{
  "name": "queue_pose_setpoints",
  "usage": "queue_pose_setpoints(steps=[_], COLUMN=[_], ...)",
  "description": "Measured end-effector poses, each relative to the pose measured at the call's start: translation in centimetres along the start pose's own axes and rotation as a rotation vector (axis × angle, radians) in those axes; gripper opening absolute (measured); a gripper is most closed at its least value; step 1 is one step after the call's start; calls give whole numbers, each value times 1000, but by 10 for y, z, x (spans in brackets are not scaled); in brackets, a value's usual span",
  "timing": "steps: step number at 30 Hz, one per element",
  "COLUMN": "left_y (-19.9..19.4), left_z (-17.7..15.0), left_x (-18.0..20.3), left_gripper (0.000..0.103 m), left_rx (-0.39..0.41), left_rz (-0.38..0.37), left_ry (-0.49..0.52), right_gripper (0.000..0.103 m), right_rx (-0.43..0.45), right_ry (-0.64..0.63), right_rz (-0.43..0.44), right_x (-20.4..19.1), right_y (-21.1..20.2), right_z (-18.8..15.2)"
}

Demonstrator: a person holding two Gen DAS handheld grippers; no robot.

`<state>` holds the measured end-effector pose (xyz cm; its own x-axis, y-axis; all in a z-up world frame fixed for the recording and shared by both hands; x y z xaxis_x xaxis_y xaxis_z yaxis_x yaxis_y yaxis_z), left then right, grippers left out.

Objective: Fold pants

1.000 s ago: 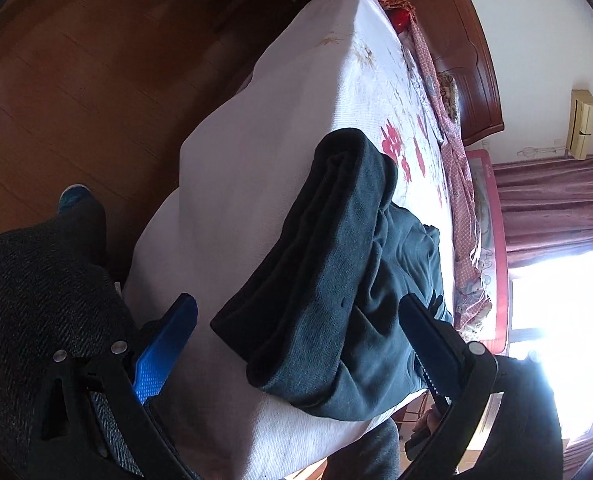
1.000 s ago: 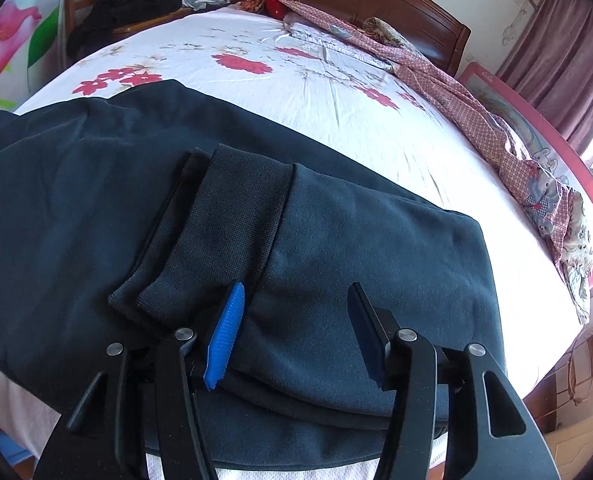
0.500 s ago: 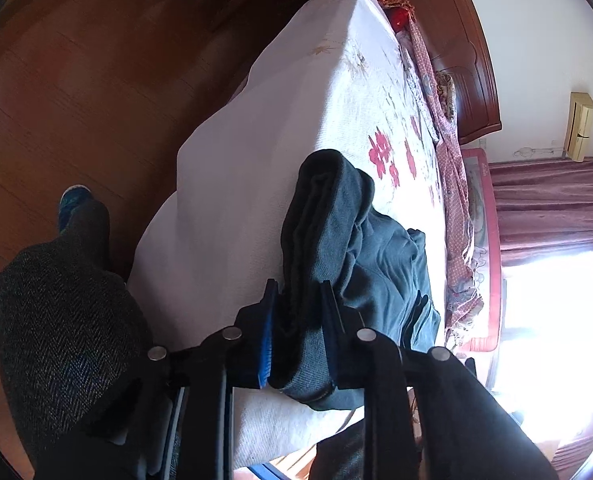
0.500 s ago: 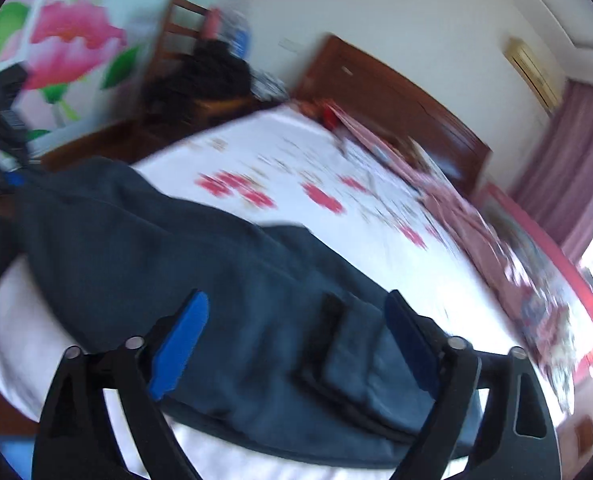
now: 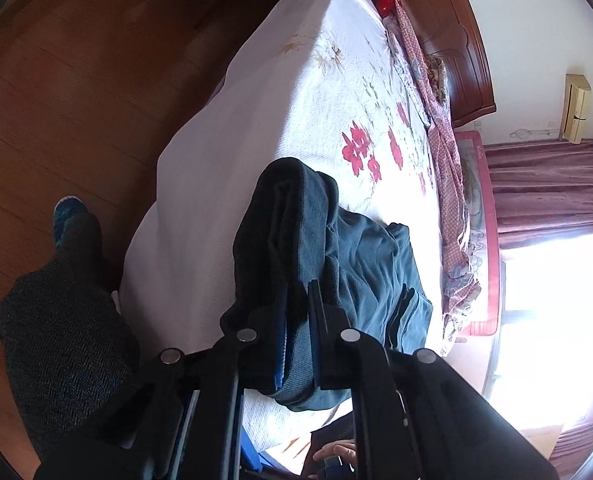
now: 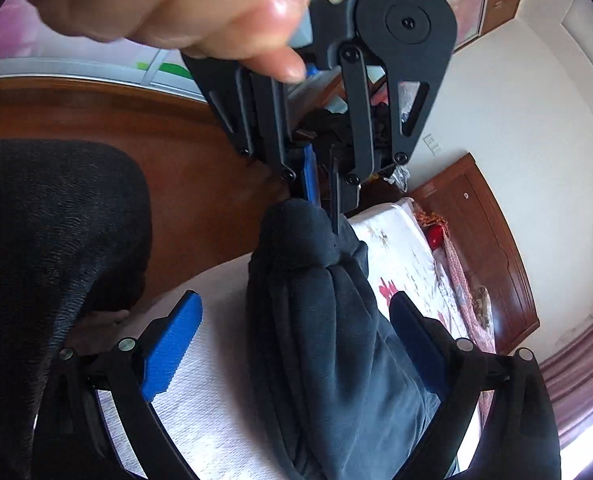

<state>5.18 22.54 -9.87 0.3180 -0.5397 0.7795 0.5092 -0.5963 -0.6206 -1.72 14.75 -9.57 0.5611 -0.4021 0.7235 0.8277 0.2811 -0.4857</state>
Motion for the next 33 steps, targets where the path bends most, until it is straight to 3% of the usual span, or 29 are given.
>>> queue_pose_setpoints(steps=[3,5,7,10,12,14,18,21,25,29,33], left_y=[0,1,2,-1,-7,-24,-80,-104,-101,-73,-35], left_z=[2,3,4,6,6,5,-3,-9,-17,-25,-40], left_x=[3,8,14,16,17,22,40,50,67,78,95], left_gripper=[7,8,8,11,28,74,95,100,100,100,100], left_rx=[-16,-23,-32,-23,-8,56,288,368,353,268,172], left_rz=[-20,-25,-25,-11,3,-7,-15,-30,-15,-3,18], left_ry=[4,18,36,61,68,81,175,205,259,277,300], right_gripper=[92,67,26,18,16,16,15,15,15,15,15], right_rx=[4,-15,-41,-52,-68,-78,-80,-40,43,114,104], right_ry=[-21,-67,-27,13,112,257,625,924,1196,1429,1632], right_rz=[-44,-40,-6,46,134,209,336,375,296,125,-73], right_x=[3,-2,6,21,38,66,149,223,305,351,351], right_y=[9,18,23,22,23,21,19,9,-26,-75,-100], right_z=[3,0,-2,-2,-2,-4,-22,-63,-143,-255,-379])
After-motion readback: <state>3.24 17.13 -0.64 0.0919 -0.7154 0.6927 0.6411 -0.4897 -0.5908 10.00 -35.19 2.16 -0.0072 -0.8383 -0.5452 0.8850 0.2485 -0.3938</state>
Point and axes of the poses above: each gripper's, at about its wrist camera, not at the fingertips, and y roughly the way its jaws point, x to its right, z to its top, the point moved 5 cm from there along y, roughly the way its jaws point
